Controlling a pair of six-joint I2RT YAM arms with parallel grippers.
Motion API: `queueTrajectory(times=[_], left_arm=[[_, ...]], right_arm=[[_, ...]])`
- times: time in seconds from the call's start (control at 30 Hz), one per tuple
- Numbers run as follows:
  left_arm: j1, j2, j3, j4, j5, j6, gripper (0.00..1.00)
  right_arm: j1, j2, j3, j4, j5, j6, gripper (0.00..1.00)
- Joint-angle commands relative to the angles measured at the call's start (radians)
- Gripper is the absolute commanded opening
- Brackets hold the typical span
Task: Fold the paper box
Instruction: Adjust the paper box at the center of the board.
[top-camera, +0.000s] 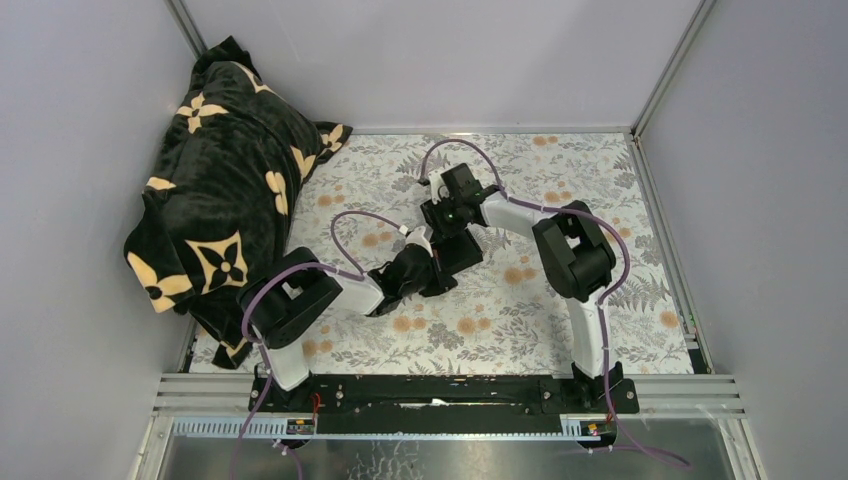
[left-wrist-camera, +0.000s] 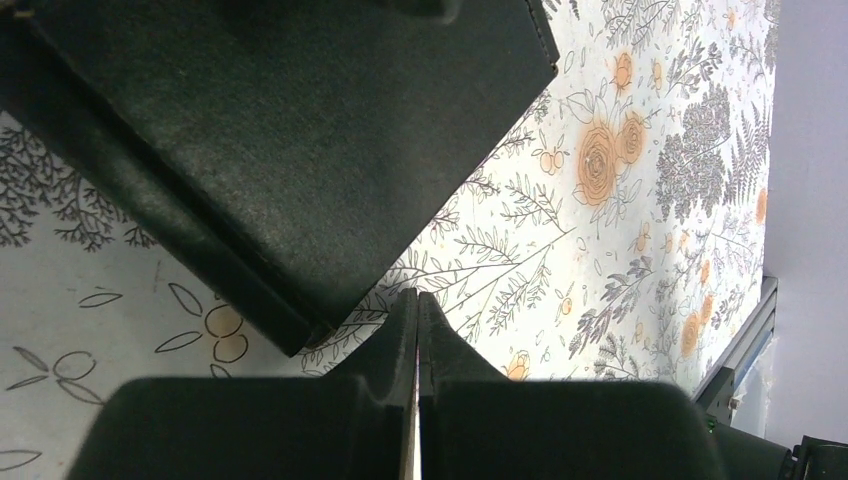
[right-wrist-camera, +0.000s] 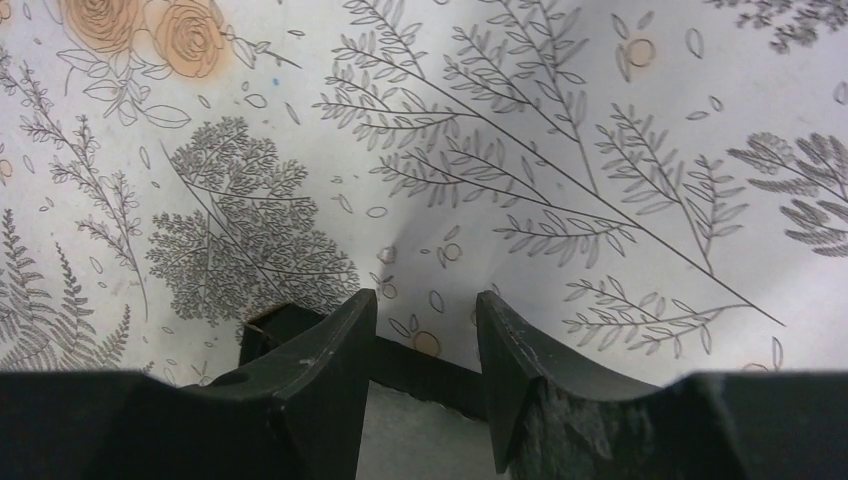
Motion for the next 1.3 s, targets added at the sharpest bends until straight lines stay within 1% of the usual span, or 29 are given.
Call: queueTrajectory(times=[0.0, 0.17, 0.3, 0.47, 0.57, 0.7, 0.8, 0.9, 1.0, 1.03, 1.07, 1.1, 1.13, 1.17, 1.2, 1.23, 1.27], left_arm=[[-0.002, -0.008, -0.034, -0.171, -0.054, 0.026, 0.0], [0.028, -0.015, -0.03, -0.208, -0.076, 0.043, 0.0], [0.059, -0.024, -0.042, -0.21, -0.071, 0.051, 0.0], [0.07, -0.023, -0.036, -0.215, -0.067, 0.057, 0.0], [0.074, -0.031, -0.036, -0.215, -0.066, 0.061, 0.0], [0.074, -0.092, -0.033, -0.24, -0.058, 0.075, 0.0], [0.072, -0.176, -0.026, -0.288, -0.066, 0.094, 0.04], [0.071, -0.255, 0.0, -0.357, -0.086, 0.116, 0.12], [0.072, -0.324, 0.035, -0.43, -0.106, 0.138, 0.16], [0.072, -0.347, 0.043, -0.452, -0.118, 0.146, 0.19], [0.073, -0.372, 0.049, -0.477, -0.138, 0.156, 0.25], [0.074, -0.396, 0.057, -0.504, -0.162, 0.168, 0.3], [0.074, -0.431, 0.064, -0.532, -0.193, 0.182, 0.37], [0.074, -0.457, 0.073, -0.559, -0.224, 0.197, 0.46], [0.075, -0.479, 0.08, -0.589, -0.26, 0.212, 0.59], [0.076, -0.5, 0.088, -0.613, -0.29, 0.229, 0.73], [0.081, -0.518, 0.097, -0.636, -0.315, 0.247, 0.89]], right_arm=[[-0.017, -0.058, -0.045, 0.019, 0.014, 0.019, 0.5], [-0.024, -0.09, -0.075, 0.026, 0.034, 0.046, 0.5], [-0.038, -0.125, -0.099, 0.032, 0.048, 0.085, 0.49], [-0.052, -0.15, -0.113, 0.033, 0.064, 0.102, 0.5], [-0.063, -0.163, -0.115, 0.034, 0.072, 0.113, 0.52], [-0.084, -0.198, -0.124, 0.049, 0.099, 0.138, 0.58], [-0.103, -0.234, -0.138, 0.066, 0.131, 0.153, 0.66], [-0.122, -0.273, -0.153, 0.086, 0.151, 0.169, 0.68], [-0.133, -0.307, -0.163, 0.086, 0.179, 0.174, 0.7], [-0.136, -0.322, -0.169, 0.081, 0.191, 0.176, 0.74], [-0.139, -0.341, -0.181, 0.077, 0.201, 0.178, 0.81], [-0.143, -0.364, -0.2, 0.07, 0.206, 0.181, 0.96], [-0.149, -0.395, -0.226, 0.071, 0.208, 0.184, 0.99], [-0.153, -0.431, -0.272, 0.078, 0.203, 0.185, 1.0], [-0.155, -0.471, -0.313, 0.093, 0.199, 0.186, 1.0], [-0.155, -0.513, -0.354, 0.105, 0.211, 0.19, 1.0], [-0.156, -0.551, -0.388, 0.109, 0.238, 0.201, 1.0]])
